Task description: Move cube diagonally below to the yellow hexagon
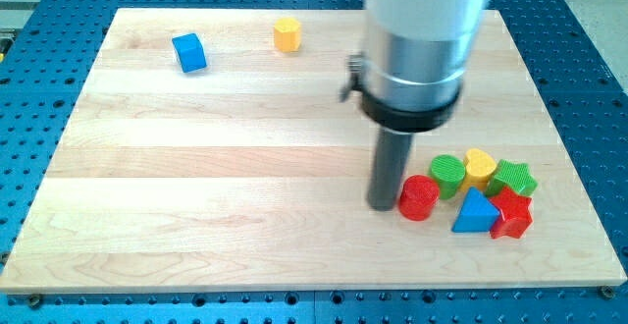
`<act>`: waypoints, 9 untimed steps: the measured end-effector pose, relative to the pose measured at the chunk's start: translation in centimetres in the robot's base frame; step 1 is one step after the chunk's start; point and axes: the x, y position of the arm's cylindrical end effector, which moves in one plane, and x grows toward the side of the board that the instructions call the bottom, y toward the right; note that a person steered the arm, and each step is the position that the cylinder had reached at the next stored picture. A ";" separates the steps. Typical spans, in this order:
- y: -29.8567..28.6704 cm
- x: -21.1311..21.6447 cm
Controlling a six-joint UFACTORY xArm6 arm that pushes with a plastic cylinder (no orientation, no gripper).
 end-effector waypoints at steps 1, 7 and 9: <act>-2.3 1.4; -27.2 -4.2; -34.4 -17.0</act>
